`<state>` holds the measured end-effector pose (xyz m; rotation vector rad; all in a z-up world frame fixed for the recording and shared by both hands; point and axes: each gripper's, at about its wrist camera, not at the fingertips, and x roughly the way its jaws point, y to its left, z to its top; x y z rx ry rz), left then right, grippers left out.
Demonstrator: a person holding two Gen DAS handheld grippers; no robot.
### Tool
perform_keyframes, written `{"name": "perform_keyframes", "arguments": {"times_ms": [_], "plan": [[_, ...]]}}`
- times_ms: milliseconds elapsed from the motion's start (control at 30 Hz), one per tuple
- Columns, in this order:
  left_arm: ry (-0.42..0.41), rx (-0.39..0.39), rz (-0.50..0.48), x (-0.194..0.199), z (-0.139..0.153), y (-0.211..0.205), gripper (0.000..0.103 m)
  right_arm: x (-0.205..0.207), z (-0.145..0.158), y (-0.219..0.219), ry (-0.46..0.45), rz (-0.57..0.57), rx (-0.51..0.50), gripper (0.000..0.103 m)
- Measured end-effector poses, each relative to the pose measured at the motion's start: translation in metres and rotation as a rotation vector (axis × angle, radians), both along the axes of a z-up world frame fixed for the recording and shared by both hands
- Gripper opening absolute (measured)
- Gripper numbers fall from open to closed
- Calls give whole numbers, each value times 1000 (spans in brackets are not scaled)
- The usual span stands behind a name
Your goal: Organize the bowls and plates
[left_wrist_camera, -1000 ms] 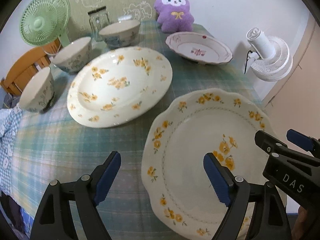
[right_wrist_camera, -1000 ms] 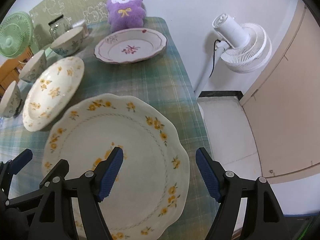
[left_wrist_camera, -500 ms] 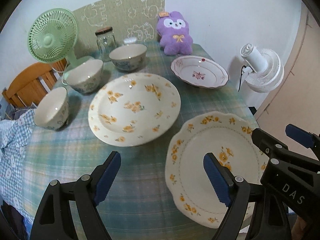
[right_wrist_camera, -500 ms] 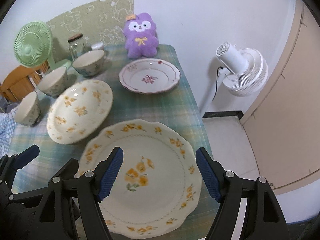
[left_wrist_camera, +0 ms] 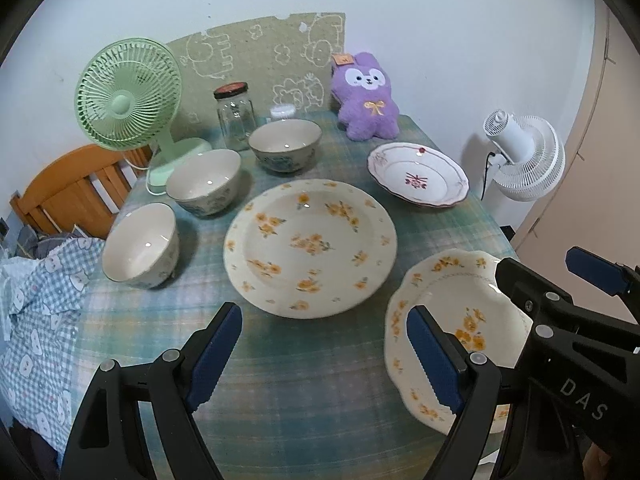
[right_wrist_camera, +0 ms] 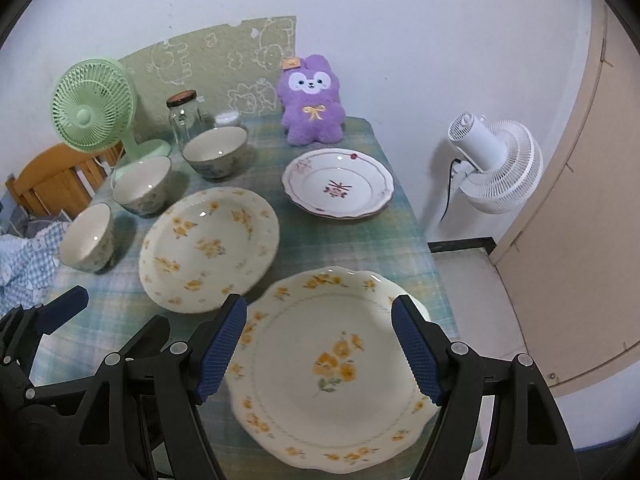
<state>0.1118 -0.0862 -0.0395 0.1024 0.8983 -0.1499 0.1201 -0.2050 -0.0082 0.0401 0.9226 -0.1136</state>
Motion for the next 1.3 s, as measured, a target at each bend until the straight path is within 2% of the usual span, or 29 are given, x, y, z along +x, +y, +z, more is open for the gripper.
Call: {"name": "perform_keyframes", "arguments": {"times_ms": [533, 1300], "plan": [[12, -10, -4, 17, 3, 53, 86, 17, 4, 54, -23, -27, 4, 78], [7, -44, 26, 78, -26, 75, 84, 81, -31, 70, -35, -43, 31, 78]]}}
